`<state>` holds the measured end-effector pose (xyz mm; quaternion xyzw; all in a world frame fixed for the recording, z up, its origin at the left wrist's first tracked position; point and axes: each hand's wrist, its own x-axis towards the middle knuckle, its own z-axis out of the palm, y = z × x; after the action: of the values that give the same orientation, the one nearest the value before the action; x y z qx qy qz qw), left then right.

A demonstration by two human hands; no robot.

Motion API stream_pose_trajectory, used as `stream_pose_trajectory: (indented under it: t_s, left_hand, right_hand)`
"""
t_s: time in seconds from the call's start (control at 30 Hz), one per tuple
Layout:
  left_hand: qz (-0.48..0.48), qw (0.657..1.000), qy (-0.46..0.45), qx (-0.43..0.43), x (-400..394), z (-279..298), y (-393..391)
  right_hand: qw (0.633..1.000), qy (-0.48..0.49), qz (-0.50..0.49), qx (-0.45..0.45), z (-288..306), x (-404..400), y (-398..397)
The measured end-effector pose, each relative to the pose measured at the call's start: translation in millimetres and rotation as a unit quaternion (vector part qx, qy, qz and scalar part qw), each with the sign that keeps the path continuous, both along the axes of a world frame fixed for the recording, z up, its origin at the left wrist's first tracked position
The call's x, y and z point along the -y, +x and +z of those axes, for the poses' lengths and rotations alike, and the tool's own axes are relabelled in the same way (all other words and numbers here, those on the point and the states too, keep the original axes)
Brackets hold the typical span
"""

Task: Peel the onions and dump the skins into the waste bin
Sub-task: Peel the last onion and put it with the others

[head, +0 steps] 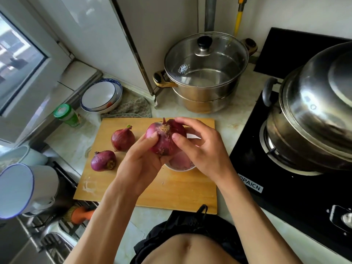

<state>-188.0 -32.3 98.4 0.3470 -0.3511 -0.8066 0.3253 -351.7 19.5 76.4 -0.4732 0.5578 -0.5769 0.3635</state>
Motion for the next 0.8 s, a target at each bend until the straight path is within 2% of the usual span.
stream_pose_trajectory:
  t_s: [0.17, 0.3, 0.5, 0.8]
  left_hand:
    - [0.006, 0.999, -0.026, 0.021, -0.8, -5.2, -2.2]
    - [0.011, 0.998, -0.044, 0.05, -1.3, -8.0, 0.2]
    - [-0.005, 0.994, -0.06, 0.093, 0.2, -6.2, 4.3]
    - [-0.012, 0.997, -0.03, 0.065, -4.0, -4.1, 5.1]
  right_hand:
    - [0.998, -0.008, -0.032, -0.061, 5.6, -1.3, -7.0]
    - [0.993, -0.023, -0.006, -0.119, 5.5, -4.6, -8.3]
    - [0.987, -0.047, 0.021, -0.152, 5.1, -4.3, -11.8]
    - [0.97, -0.112, -0.023, -0.216, -3.2, -2.4, -7.0]
